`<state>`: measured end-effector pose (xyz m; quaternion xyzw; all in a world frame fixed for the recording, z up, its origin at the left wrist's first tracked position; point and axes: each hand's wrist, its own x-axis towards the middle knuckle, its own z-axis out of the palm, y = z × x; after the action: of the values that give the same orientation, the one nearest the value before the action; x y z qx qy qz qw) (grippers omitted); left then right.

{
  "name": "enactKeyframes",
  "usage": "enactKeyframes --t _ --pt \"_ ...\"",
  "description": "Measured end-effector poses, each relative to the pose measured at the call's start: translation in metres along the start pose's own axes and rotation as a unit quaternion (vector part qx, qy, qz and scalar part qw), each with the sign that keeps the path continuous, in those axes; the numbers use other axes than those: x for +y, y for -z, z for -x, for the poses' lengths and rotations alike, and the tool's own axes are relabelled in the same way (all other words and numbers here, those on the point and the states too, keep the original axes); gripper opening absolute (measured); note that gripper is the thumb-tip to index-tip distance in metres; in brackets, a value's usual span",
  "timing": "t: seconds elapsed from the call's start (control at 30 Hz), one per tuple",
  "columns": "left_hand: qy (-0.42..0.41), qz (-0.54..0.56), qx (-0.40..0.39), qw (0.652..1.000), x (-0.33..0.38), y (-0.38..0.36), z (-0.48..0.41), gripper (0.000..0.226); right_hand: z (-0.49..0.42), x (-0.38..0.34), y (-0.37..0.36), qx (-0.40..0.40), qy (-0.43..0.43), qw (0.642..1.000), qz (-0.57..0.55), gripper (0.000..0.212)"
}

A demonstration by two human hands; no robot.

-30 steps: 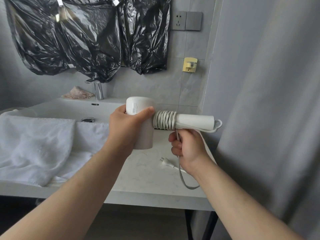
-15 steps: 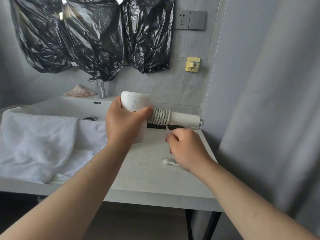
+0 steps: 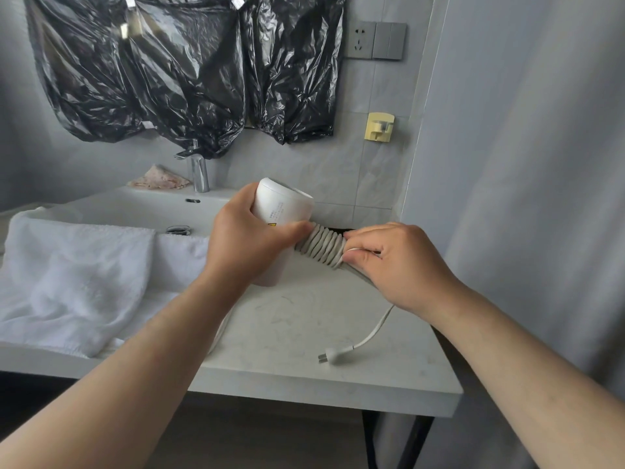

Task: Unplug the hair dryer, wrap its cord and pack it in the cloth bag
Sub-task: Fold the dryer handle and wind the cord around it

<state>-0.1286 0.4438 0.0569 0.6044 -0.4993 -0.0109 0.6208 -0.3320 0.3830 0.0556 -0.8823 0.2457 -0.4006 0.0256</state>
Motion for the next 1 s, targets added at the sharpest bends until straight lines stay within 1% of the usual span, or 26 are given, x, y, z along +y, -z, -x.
enactKeyframes --t 0.17,0.3,0.37,0.43,0.53,0.63,0.73,0.8,0.87,0.93,1.0 --pt "0.005 0.011 -0.014 1.0 0.003 0.001 0.0 0.043 0.006 0.003 -0.004 0.029 -0.001 0.998 -0.062 0.01" --pt "0.01 0.015 -0.013 1.0 0.007 -0.001 -0.001 0.043 0.004 -0.001 -0.005 0.062 0.011 0.997 -0.053 0.012" --pt "0.016 0.014 -0.009 1.0 0.005 -0.002 -0.001 0.043 0.001 -0.002 -0.006 0.055 0.016 0.998 -0.038 0.014" --pt "0.012 0.008 -0.024 1.0 0.003 -0.002 0.0 0.045 0.002 -0.001 -0.006 0.03 0.019 0.999 -0.037 0.013" --pt "0.008 0.015 -0.054 0.998 0.0 0.002 -0.002 0.045 0.003 0.001 -0.001 0.018 0.022 0.997 -0.068 0.007" --pt "0.016 0.052 -0.083 0.995 0.0 0.006 -0.005 0.047 -0.001 0.0 0.005 0.026 -0.045 0.991 -0.127 0.008" --pt "0.013 0.077 -0.103 0.992 0.004 0.009 -0.006 0.045 -0.005 0.003 0.009 -0.016 -0.106 0.98 -0.167 0.004" --pt "0.01 0.095 -0.123 0.988 0.005 0.011 -0.006 0.043 -0.006 0.006 0.012 -0.056 -0.132 0.965 -0.222 0.007" --pt "0.014 0.118 -0.136 0.984 0.005 0.011 -0.006 0.042 -0.006 0.008 0.015 -0.084 -0.165 0.934 -0.307 0.008" --pt "0.016 0.133 -0.146 0.98 0.005 0.012 -0.006 0.044 -0.004 0.01 0.017 -0.119 -0.188 0.886 -0.406 0.012" --pt "0.019 0.149 -0.164 0.975 0.007 0.011 -0.004 0.046 -0.003 0.011 0.018 -0.158 -0.194 0.824 -0.509 0.028"
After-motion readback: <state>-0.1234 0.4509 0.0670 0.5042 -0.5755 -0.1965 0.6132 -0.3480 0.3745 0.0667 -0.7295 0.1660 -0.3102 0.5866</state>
